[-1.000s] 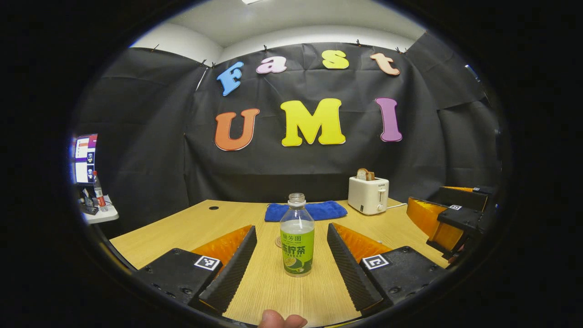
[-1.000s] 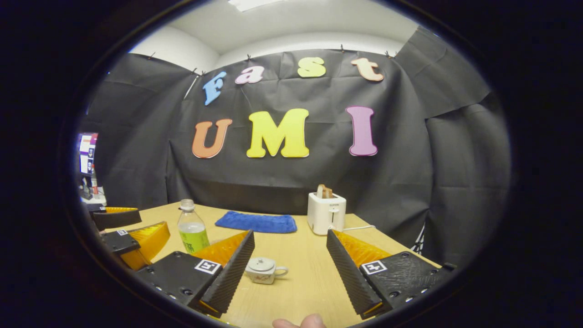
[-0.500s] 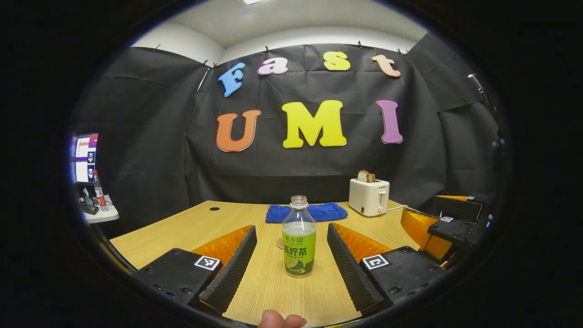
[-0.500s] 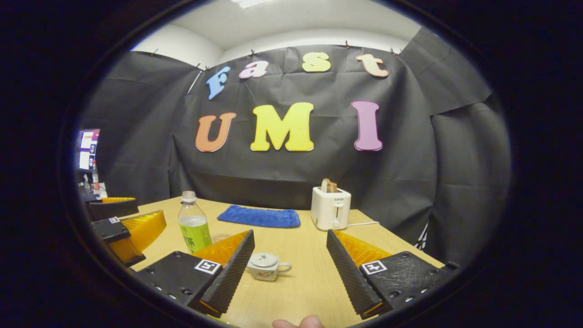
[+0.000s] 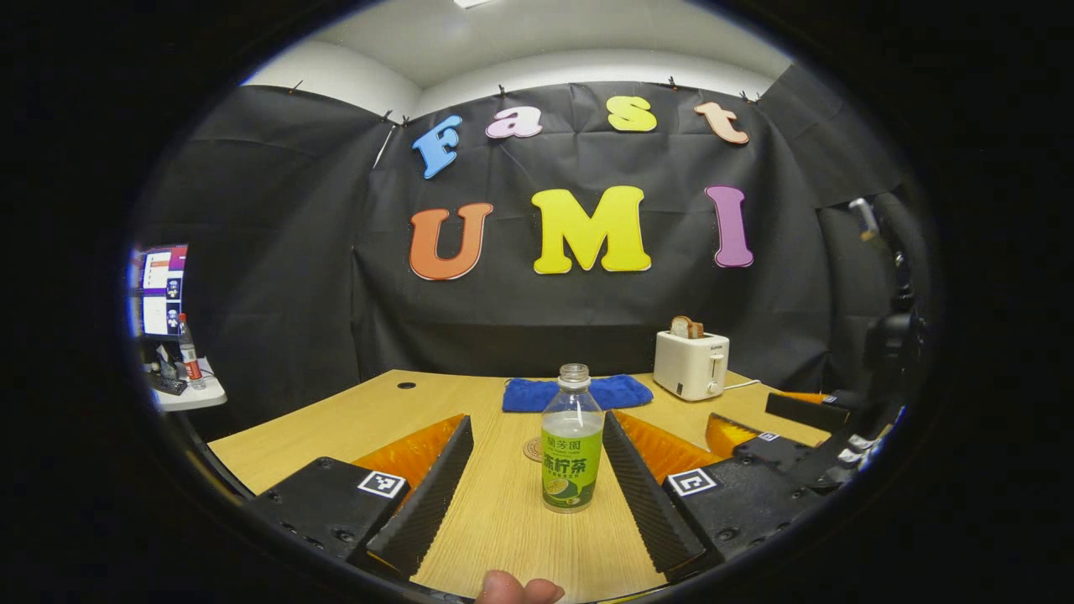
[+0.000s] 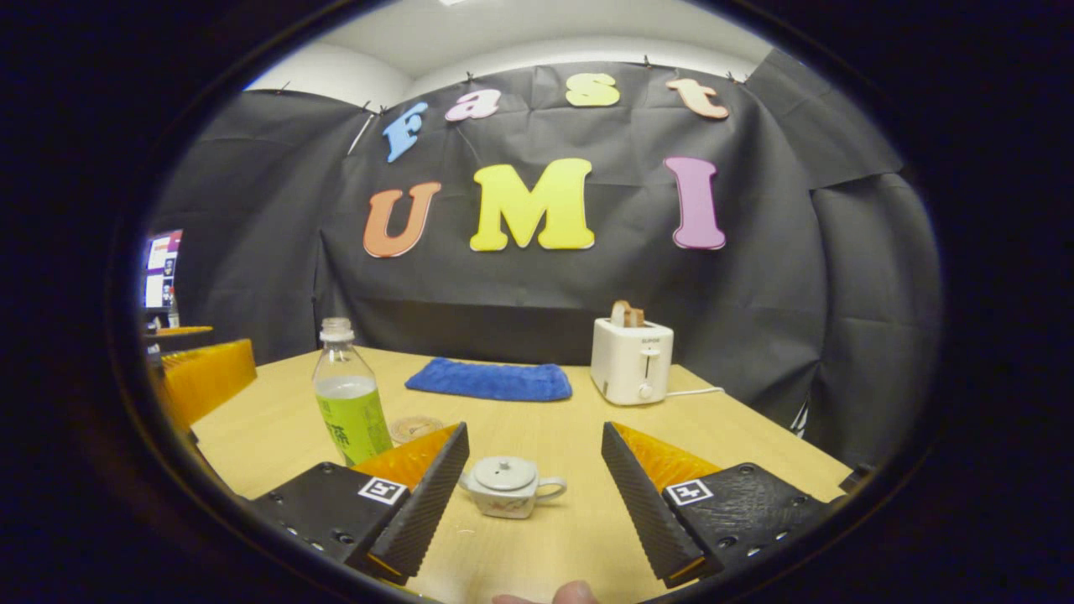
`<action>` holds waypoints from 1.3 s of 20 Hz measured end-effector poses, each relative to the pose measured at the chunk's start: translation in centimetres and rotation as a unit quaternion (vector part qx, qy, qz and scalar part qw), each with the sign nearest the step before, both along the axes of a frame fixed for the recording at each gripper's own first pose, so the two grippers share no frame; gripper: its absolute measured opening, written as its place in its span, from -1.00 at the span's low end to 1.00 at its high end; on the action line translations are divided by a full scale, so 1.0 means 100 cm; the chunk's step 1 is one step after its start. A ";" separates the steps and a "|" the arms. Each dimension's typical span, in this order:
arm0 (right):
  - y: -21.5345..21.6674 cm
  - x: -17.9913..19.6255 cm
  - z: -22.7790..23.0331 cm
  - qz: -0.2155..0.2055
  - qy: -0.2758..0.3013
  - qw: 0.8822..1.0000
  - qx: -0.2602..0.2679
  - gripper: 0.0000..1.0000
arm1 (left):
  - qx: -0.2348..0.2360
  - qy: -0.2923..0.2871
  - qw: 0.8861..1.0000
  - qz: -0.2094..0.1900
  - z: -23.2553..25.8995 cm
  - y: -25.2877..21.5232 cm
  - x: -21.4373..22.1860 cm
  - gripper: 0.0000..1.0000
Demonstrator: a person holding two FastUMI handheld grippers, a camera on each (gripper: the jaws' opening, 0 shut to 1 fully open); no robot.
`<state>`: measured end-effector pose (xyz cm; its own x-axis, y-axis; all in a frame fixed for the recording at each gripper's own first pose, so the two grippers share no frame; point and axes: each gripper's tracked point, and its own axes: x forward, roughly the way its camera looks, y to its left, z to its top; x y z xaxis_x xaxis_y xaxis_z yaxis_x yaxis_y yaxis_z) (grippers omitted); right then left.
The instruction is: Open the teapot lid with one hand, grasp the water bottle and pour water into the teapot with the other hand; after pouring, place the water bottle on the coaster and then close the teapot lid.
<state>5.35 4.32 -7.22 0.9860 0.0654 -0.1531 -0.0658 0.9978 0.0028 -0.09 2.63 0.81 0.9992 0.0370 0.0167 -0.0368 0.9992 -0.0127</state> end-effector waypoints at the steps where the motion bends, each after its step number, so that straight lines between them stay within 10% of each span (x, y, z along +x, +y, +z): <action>1: 0.004 0.004 -0.006 0.002 0.010 1.000 0.002 0.94 | -0.001 0.001 1.000 0.002 -0.001 0.003 0.000 0.95; 7: 0.020 0.029 -0.026 0.001 0.037 0.999 0.001 0.90 | -0.008 0.001 1.000 0.009 0.000 0.011 0.000 0.95; 14: 0.029 0.046 -0.033 0.000 0.043 0.999 -0.006 -0.07 | -0.011 0.002 1.000 0.014 -0.001 0.017 0.001 0.94; 20: 0.029 0.054 -0.050 -0.001 0.066 0.998 -0.010 0.07 | -0.011 0.003 1.000 0.017 -0.001 0.019 0.002 0.94; 22: 0.022 0.058 -0.043 -0.016 0.056 0.998 -0.010 -0.20 | -0.012 0.004 1.000 0.017 -0.002 0.019 0.000 0.95; 23: 0.022 0.057 -0.045 -0.014 0.062 0.998 -0.005 -0.80 | -0.012 0.004 1.000 0.017 -0.002 0.019 0.001 0.94; 26: 0.024 0.060 -0.049 -0.005 0.069 0.998 0.001 -0.82 | -0.015 0.002 1.000 0.017 -0.002 0.019 0.002 0.94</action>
